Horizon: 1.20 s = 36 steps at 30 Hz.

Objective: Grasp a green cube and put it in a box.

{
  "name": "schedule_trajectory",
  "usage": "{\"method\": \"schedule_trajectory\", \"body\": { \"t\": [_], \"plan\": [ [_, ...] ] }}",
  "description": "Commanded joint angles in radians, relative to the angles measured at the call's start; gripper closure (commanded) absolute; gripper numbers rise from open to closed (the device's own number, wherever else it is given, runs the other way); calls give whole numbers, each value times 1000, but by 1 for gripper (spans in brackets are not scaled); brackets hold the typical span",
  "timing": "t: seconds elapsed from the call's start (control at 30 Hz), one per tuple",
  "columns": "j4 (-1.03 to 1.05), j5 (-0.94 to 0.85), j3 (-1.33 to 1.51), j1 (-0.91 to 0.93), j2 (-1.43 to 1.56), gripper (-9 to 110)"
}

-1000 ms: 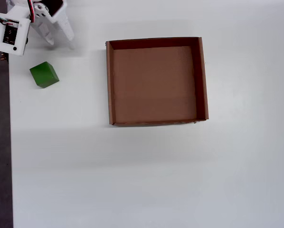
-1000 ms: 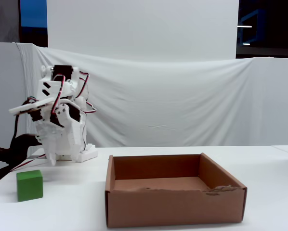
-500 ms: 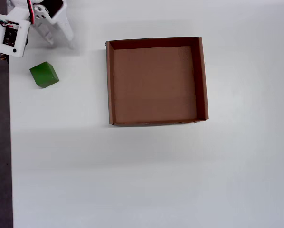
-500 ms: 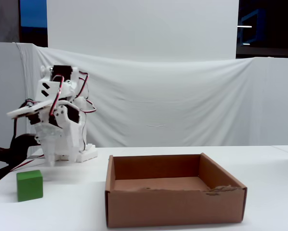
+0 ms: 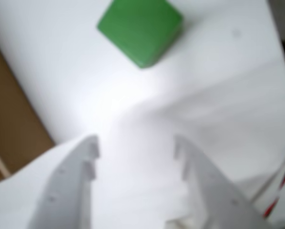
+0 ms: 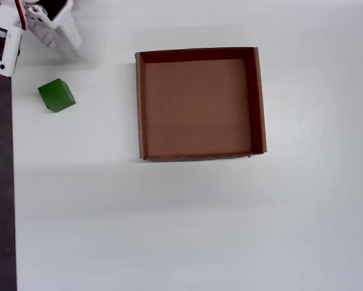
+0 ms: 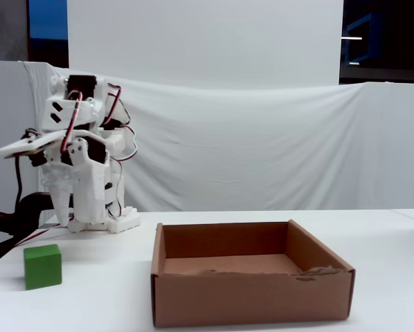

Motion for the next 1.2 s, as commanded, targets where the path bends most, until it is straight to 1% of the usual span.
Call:
{"method": "schedule_trajectory", "body": {
  "t": [0.0, 0.2, 0.3, 0.67, 0.83, 0.97, 1.17],
  "plan": [
    [-5, -37, -61, 14, -28, 80],
    [-55, -57, -135, 46, -138, 80],
    [-55, -95, -164, 54, -176, 80],
    [-77, -201, -207, 64, -282, 80],
    [-127, -221, -235, 60, -367, 80],
    [-167, -239, -233, 46, -383, 80],
    [-210, -313, -233, 41, -390, 80]
  ]
}}
